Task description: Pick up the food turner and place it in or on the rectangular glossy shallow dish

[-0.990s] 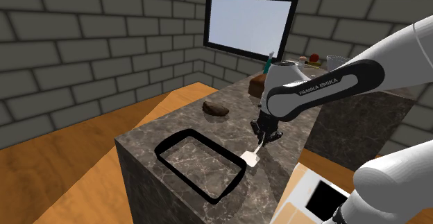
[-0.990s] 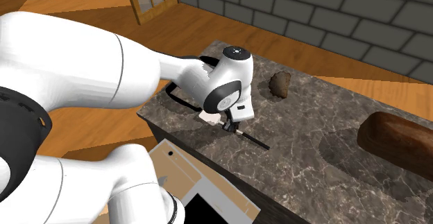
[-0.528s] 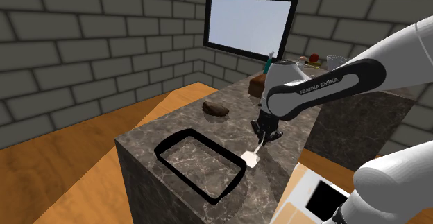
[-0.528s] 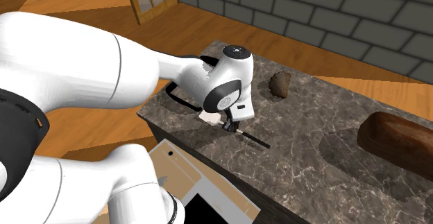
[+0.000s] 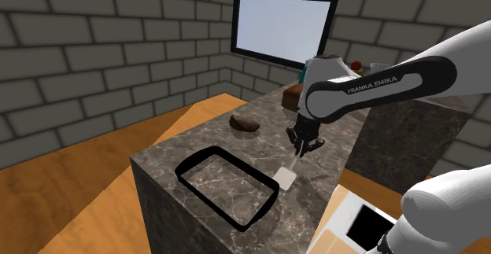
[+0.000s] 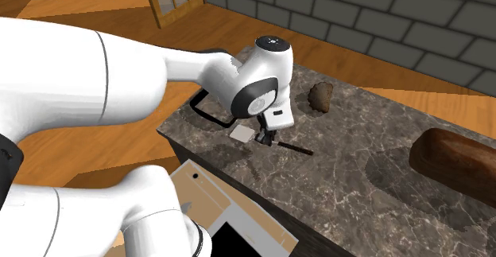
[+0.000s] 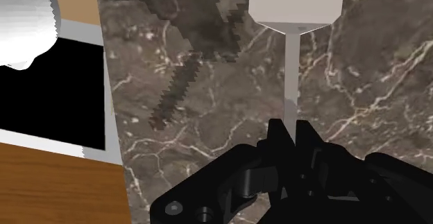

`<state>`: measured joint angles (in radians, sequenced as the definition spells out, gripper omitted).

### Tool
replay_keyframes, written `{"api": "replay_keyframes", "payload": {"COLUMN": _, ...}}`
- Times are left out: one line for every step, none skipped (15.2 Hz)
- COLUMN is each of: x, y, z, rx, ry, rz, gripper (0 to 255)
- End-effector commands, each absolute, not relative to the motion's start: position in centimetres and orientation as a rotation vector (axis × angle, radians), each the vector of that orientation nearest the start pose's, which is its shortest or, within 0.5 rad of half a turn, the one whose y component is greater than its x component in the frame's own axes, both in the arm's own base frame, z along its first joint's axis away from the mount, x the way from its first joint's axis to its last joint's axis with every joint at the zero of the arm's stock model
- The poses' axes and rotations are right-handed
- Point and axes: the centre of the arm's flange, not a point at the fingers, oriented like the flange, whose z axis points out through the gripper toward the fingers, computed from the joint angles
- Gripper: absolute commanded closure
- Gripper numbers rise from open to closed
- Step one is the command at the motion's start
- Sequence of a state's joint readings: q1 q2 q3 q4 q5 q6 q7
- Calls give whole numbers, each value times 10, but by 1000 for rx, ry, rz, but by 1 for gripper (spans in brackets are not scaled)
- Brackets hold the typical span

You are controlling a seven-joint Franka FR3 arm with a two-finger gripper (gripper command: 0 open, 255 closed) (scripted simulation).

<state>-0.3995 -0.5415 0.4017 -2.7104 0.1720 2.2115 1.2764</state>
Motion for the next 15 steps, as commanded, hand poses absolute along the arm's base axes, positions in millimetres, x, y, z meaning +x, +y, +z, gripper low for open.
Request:
{"api": "replay_keyframes", "payload": {"x": 367, "y": -3, "z": 391, "rx": -2406, "ry": 2085, "rz": -80, "gripper": 255}}
{"api": "replay_keyframes", "payload": {"x": 367, "y": -3, "z": 397, "rx": -2406, "ry": 2085, "rz": -80, "gripper": 255}}
{"api": "replay_keyframes", "payload": {"x": 367, "y": -3, "z": 402, "rx": -2406, "ry": 2085, "rz": -80, "gripper": 255}}
{"api": "replay_keyframes", "payload": {"x": 367, "y": -3, "z": 407, "rx": -2406, "ry": 2085, "rz": -80, "gripper": 255}}
{"api": "replay_keyframes", "payload": {"x": 367, "y": -3, "z": 412, "rx": -2406, "ry": 2085, "rz": -80, "gripper": 255}}
{"api": "replay_keyframes", "payload": {"x": 367, "y": -3, "z": 418, "rx": -2406, "ry": 2085, "rz": -80, "gripper": 255}}
{"api": "replay_keyframes", "payload": {"x": 367, "y": -3, "z": 423, "rx": -2406, "ry": 2085, "rz": -80, "gripper": 255}}
{"api": "replay_keyframes", "payload": {"x": 367, "y": -3, "z": 428, "rx": -2406, "ry": 2085, "rz": -80, "gripper": 255}}
{"api": "replay_keyframes", "payload": {"x": 367, "y": -3, "z": 434, "rx": -2406, "ry": 2085, "rz": -80, "gripper": 255}}
{"api": "replay_keyframes", "payload": {"x": 367, "y": -3, "z": 439, "rx": -2406, "ry": 2085, "rz": -80, "gripper": 255}}
{"api": "replay_keyframes", "payload": {"x": 367, "y": -3, "z": 444, "rx": -2406, "ry": 2085, "rz": -80, "gripper": 255}}
{"api": "replay_keyframes", "payload": {"x": 367, "y": -3, "z": 449, "rx": -2406, "ry": 2085, "rz": -80, "gripper": 255}}
{"api": "replay_keyframes", "payload": {"x": 367, "y": -3, "z": 455, "rx": -2406, "ry": 2085, "rz": -80, "gripper": 255}}
{"api": "replay_keyframes", "payload": {"x": 367, "y": -3, "z": 460, "rx": -2406, "ry": 2085, "rz": -80, "gripper": 255}}
{"api": "replay_keyframes", "payload": {"x": 367, "y": -3, "z": 460, "rx": -2406, "ry": 2085, "rz": -80, "gripper": 255}}
